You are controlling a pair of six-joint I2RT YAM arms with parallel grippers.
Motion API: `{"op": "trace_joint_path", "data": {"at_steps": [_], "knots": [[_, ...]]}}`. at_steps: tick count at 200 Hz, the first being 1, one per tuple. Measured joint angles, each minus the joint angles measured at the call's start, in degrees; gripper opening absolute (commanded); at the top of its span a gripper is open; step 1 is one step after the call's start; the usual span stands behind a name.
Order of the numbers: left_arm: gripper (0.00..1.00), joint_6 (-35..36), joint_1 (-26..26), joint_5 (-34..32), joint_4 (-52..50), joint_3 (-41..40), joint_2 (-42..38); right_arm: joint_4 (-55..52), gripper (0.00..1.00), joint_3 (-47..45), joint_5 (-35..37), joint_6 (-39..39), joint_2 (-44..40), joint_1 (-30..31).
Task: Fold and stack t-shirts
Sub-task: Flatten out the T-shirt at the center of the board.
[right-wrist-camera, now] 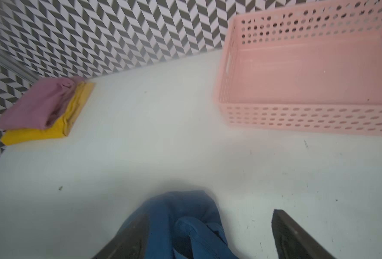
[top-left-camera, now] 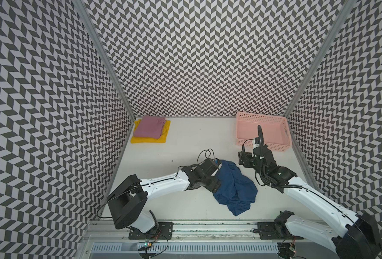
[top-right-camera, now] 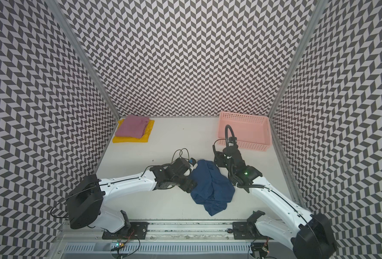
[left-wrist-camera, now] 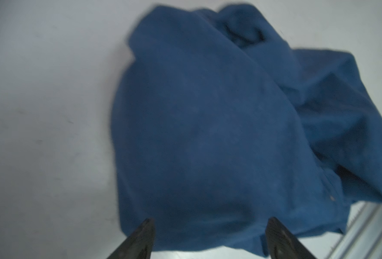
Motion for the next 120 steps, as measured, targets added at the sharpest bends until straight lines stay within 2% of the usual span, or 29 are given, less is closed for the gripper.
{"op": "trace_joint_path", "data": {"at_steps": [25,61,120], "knots": [[0.80,-0.39,-1.86,1.99,0.44,0.72,1.22,0.02,0.87,-1.75,-1.16,1.11,1.95,0.00],[0.77,-0.35,-2.51,1.92,0.24,5.20,9.11,0.20,0.87,-2.86,-2.60,1.77,4.68,0.00],[0.77,-0.04,-10.58,-0.68,-4.28,13.44,9.66,0.33,0.86,-5.81,-4.13,2.25,4.72,0.00]]}}
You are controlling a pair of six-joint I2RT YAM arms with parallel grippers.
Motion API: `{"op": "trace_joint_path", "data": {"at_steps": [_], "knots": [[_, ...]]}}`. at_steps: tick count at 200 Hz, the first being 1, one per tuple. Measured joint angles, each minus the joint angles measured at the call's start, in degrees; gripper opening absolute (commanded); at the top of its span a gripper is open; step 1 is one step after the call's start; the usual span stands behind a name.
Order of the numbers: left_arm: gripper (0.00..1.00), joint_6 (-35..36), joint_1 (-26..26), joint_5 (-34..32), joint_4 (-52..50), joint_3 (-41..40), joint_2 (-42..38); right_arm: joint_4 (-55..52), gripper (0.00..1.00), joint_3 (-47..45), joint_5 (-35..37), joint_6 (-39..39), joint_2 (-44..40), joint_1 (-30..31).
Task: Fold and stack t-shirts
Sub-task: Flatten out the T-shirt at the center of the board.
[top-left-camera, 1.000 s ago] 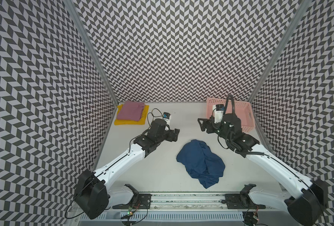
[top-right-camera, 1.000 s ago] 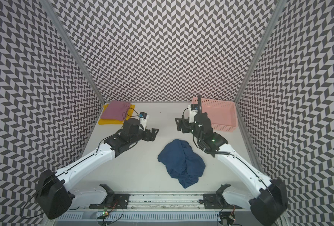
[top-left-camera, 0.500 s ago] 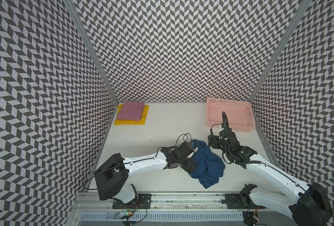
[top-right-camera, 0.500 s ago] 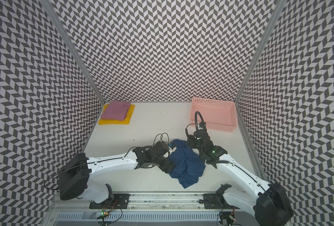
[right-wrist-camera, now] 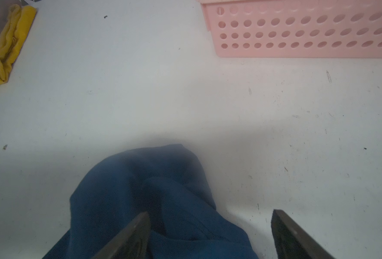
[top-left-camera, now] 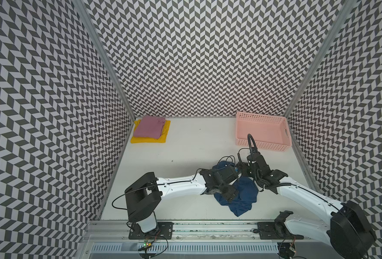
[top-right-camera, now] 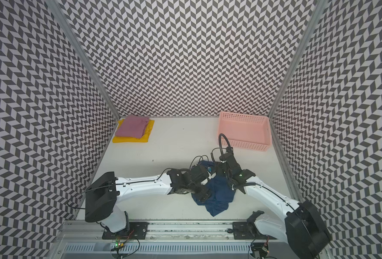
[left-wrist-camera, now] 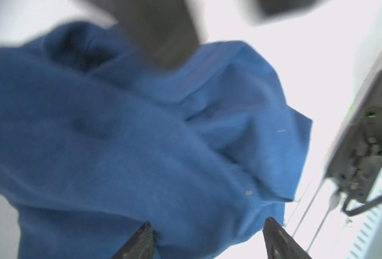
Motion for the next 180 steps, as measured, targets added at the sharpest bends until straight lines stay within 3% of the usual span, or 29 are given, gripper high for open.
{"op": "trace_joint_path", "data": {"at_steps": [42,87,91,95,103,109,148,180], "knots": [[0.78,0.11,-3.67,-3.56,-4.81,1.42,0.61,0.04,0.86,-0.02,-0.35,0.11,-0.24,0.00],[0.76,0.48,-4.35,-6.49,-6.45,1.55,3.10,0.02,0.86,-0.20,-0.39,0.15,-2.29,0.00],[0.71,0.55,-4.35,-6.88,-6.40,1.55,3.52,0.02,0.86,-0.26,-0.37,0.17,-2.51,0.00],[0.59,0.66,-4.33,-7.39,-6.29,1.55,3.98,0.02,0.85,-0.35,-0.35,0.17,-2.80,0.00],[0.30,0.61,-4.28,-8.31,-6.01,1.62,4.96,0.02,0.85,-0.52,-0.28,0.17,-3.39,0.00],[0.01,1.11,-4.20,-8.94,-5.79,1.68,5.77,-0.07,0.84,-0.66,-0.22,0.20,-3.78,0.00],[0.00,1.18,-1.70,-13.57,-5.22,1.73,7.48,-0.70,0.82,-2.89,-0.68,1.03,-6.40,0.00],[0.00,1.14,5.40,-19.39,-4.31,1.73,-4.09,-3.96,0.80,-8.02,-4.83,3.21,-12.55,0.02]]}}
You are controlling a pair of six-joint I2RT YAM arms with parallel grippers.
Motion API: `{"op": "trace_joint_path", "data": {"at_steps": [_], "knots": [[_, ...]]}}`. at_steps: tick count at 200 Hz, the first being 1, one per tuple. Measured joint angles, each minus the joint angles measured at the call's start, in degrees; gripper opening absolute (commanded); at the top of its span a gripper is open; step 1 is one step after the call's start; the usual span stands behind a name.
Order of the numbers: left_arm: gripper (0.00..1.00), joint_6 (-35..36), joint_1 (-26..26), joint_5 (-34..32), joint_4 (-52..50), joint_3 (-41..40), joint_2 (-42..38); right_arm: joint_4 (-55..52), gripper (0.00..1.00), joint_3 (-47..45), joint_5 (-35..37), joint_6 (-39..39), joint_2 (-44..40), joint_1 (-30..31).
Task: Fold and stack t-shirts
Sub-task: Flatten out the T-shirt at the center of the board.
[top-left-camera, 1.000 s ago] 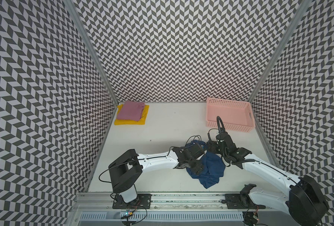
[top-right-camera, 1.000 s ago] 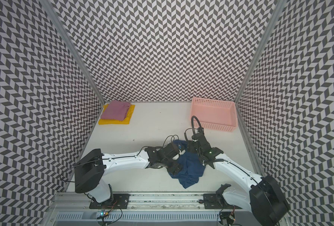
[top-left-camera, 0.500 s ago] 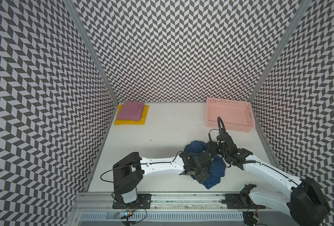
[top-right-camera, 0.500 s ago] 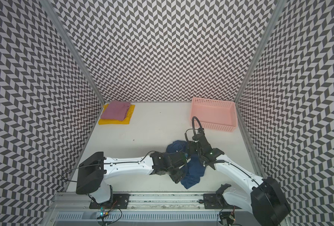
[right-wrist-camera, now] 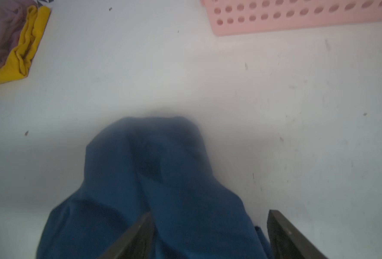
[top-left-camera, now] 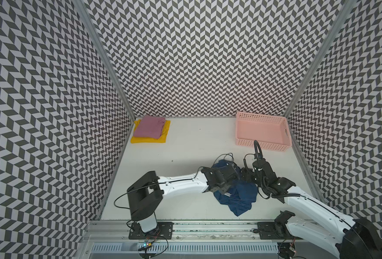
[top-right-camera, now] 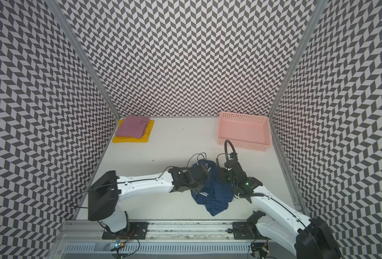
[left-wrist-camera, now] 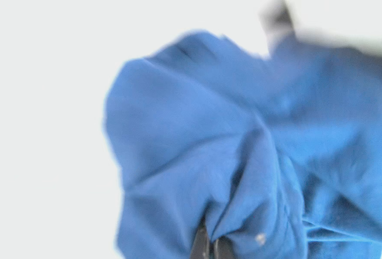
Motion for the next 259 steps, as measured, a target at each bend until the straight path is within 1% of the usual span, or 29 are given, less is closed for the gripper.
{"op": "trace_joint_path", "data": {"at_steps": [12,26,38,48,70,112,143,152,157,167,172,175,176,178,181,205,222,236,259], "knots": [[0.00,0.31,4.70,-2.34,1.44,0.11,-6.67,-1.92,0.80,-0.92,-1.66,1.05,-3.32,0.02],[0.00,0.76,10.05,-4.90,3.15,0.26,-12.55,-2.99,0.80,-1.07,-3.45,2.32,-6.67,0.13],[0.00,1.38,13.57,-6.71,4.24,0.33,-15.39,-3.04,0.80,-1.07,-4.90,3.13,-7.89,0.15],[0.00,1.90,15.28,-7.76,4.72,0.33,-16.33,-3.04,0.81,-1.07,-5.81,3.56,-7.63,0.17],[0.00,2.75,16.31,-8.55,5.27,-0.15,-15.96,-2.49,0.81,-1.07,-6.97,3.76,-3.23,0.17],[0.00,3.32,16.28,-7.10,5.60,-2.82,-15.56,3.17,0.82,-3.30,-7.19,3.30,10.34,0.17],[0.00,3.32,16.28,-6.93,6.29,-3.39,-15.58,8.44,0.79,-0.17,-6.49,1.79,17.79,0.22],[0.00,3.32,16.28,-6.93,6.51,-3.52,-15.58,9.42,0.74,0.55,-6.43,1.18,19.23,0.22],[0.00,3.32,16.28,-6.91,6.56,-3.56,-15.58,10.05,0.67,0.87,-6.45,0.94,19.91,0.22],[0.00,3.32,16.28,-6.97,6.73,-3.67,-15.61,10.88,0.40,1.44,-6.56,0.11,21.14,0.22],[0.00,3.34,16.28,-7.04,6.82,-3.74,-15.61,11.23,0.28,1.62,-6.80,-0.24,21.57,0.22],[0.00,3.34,16.28,-7.08,6.86,-3.80,-15.63,11.50,0.17,1.75,-6.95,-0.33,21.90,0.22],[0.00,3.34,16.28,-7.08,6.86,-3.80,-15.63,11.54,0.15,1.79,-6.97,-0.44,21.99,0.22],[0.00,3.34,16.28,-7.13,6.84,-3.82,-15.63,11.67,0.05,1.88,-7.04,-0.44,22.14,0.22],[0.00,3.34,16.28,-7.23,6.82,-3.82,-15.65,11.76,0.00,2.03,-7.15,-0.70,22.43,0.22],[0.00,3.34,16.31,-9.53,6.56,-3.82,-16.37,11.10,0.00,4.72,-7.02,-1.70,23.71,0.22],[0.00,3.72,16.31,-12.15,6.10,-3.80,-19.19,9.20,0.00,8.15,-5.55,-2.82,21.46,0.22],[0.00,4.31,16.31,-14.69,5.90,-3.67,-23.61,7.58,0.00,11.78,-3.76,-4.02,16.65,0.24],[0.00,6.38,16.31,-18.12,6.38,-1.49,-33.11,6.88,0.00,19.45,-0.02,-6.38,5.09,0.31]]}}
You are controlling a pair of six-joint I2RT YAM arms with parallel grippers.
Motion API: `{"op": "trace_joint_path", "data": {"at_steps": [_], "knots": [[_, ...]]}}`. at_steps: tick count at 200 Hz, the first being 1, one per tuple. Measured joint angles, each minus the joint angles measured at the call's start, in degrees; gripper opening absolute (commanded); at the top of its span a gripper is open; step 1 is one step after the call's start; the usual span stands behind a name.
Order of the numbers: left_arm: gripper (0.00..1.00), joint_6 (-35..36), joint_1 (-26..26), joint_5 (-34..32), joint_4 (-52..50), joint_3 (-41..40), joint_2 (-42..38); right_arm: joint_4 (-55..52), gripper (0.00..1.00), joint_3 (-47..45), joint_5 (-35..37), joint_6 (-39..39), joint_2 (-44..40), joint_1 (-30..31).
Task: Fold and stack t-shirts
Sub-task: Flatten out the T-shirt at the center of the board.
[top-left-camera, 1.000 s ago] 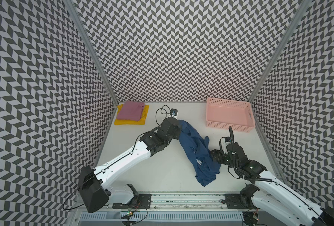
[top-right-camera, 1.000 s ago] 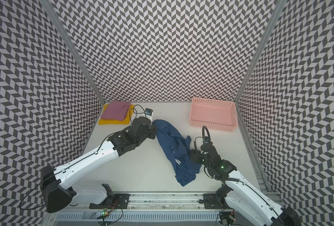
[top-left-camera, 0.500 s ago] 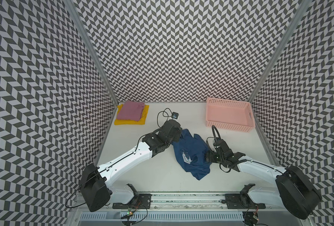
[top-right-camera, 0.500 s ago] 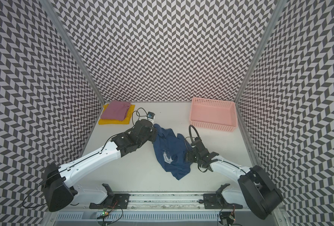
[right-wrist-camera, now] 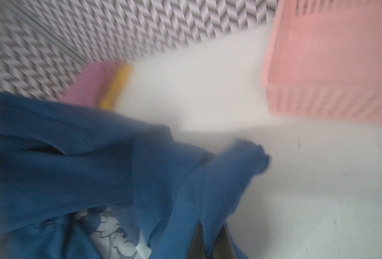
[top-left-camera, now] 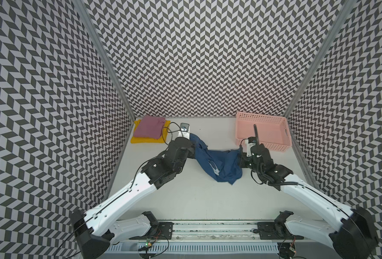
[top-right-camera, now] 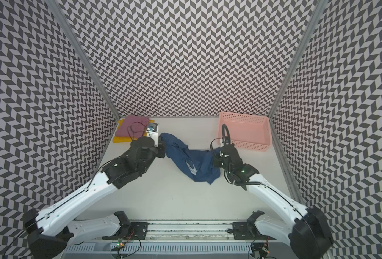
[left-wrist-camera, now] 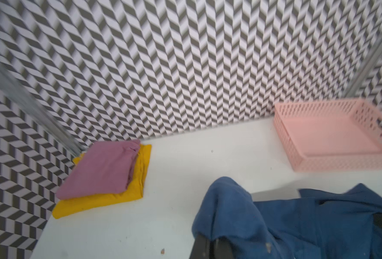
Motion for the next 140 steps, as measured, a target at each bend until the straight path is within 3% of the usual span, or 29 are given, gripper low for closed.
{"op": "trace_joint_path", "data": {"at_steps": [49,83,114,120,131,137,140], "knots": [[0.00,2.21,0.00,-2.47,2.12,7.02,-16.35,-0.33,0.00,7.67,1.75,-3.82,-18.47,0.02],[0.00,0.15,0.02,-0.83,-1.46,9.40,-17.86,-10.14,0.00,6.19,-3.98,-2.08,-22.43,0.02],[0.00,-4.79,0.02,2.32,-7.41,4.90,-17.90,-17.57,0.00,-0.70,-9.55,1.05,-25.77,0.09],[0.13,-5.95,0.02,3.10,-8.63,3.67,-17.86,-18.60,0.00,-1.60,-10.27,1.46,-25.79,0.09],[0.54,-8.02,0.02,4.81,-11.19,1.66,-17.55,-19.82,0.00,-2.84,-11.13,2.16,-25.42,0.09],[0.89,-9.55,0.00,5.51,-12.61,0.85,-17.14,-20.41,0.00,-3.28,-11.50,2.34,-24.98,0.09],[0.97,-10.29,0.00,5.84,-13.35,0.52,-16.90,-20.72,0.00,-3.39,-11.72,2.45,-24.68,0.09]]}}
